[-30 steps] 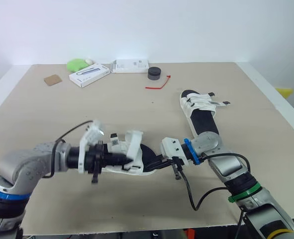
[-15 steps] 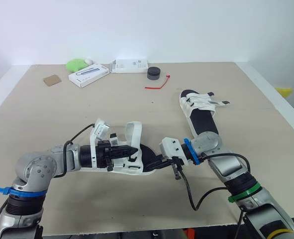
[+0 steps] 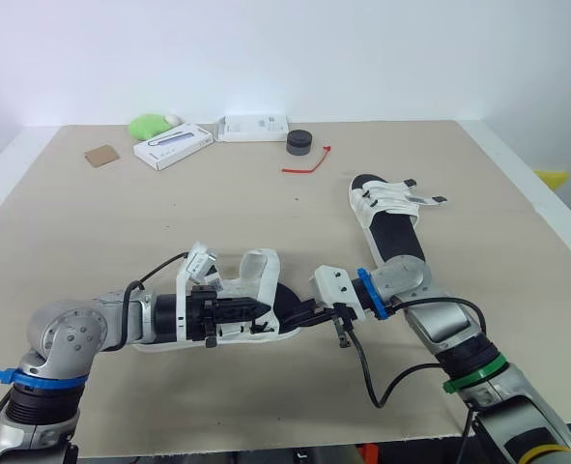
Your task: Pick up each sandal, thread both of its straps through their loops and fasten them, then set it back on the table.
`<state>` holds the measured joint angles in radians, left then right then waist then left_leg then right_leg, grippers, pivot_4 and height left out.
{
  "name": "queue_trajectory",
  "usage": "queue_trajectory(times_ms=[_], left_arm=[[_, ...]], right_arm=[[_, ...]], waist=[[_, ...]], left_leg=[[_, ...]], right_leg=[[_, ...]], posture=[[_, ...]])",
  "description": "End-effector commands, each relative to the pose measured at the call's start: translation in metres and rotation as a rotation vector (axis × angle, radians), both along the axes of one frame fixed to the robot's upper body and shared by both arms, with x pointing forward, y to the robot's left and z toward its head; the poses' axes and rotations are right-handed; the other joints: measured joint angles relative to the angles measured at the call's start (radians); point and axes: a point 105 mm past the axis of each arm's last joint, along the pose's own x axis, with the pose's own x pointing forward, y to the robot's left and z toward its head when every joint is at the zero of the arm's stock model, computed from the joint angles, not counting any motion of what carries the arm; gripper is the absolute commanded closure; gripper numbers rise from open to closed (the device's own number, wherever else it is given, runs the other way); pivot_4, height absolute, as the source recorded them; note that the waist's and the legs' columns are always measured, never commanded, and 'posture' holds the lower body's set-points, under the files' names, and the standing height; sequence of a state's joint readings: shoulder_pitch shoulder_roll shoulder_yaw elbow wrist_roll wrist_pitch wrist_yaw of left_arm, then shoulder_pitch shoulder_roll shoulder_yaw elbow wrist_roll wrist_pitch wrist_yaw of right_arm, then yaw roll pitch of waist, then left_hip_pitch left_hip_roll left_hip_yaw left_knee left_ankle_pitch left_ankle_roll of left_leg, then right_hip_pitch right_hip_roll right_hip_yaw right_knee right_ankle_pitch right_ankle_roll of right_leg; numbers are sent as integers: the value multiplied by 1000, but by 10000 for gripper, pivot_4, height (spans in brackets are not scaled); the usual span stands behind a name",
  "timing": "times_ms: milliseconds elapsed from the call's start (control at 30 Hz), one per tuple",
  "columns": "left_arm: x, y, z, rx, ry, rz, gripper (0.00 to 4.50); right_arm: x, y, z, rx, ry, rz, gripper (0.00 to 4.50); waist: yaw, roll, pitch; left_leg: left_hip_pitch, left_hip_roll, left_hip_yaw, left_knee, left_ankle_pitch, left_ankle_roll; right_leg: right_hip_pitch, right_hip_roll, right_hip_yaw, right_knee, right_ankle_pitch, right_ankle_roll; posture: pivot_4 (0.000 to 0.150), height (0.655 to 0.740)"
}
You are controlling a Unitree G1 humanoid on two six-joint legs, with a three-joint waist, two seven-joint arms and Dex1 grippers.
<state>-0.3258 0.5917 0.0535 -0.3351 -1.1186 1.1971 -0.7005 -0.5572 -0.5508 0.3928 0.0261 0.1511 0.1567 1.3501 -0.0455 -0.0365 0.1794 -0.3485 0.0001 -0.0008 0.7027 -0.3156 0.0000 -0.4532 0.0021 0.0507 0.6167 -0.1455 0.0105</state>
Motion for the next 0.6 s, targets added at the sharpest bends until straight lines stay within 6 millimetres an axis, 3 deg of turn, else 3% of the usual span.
queue_trajectory(times_ms=[33, 600], left_arm=[[-5, -3, -4, 29, -10, -25, 44439], [5, -14, -11, 47, -47, -19, 44439]], right_arm=[[-1, -1, -1, -11, 1, 6, 45000], [-3, -1, -2, -12, -3, 2, 45000]], waist=[[0, 0, 0], [1, 0, 0]], left_leg=[[0, 0, 0, 0, 0, 0], [11, -2, 0, 0, 0, 0]], right_leg=[[0, 0, 0, 0, 0, 0], [12, -3, 0, -3, -3, -1]], posture=[[1500, 7400], [1500, 7400]])
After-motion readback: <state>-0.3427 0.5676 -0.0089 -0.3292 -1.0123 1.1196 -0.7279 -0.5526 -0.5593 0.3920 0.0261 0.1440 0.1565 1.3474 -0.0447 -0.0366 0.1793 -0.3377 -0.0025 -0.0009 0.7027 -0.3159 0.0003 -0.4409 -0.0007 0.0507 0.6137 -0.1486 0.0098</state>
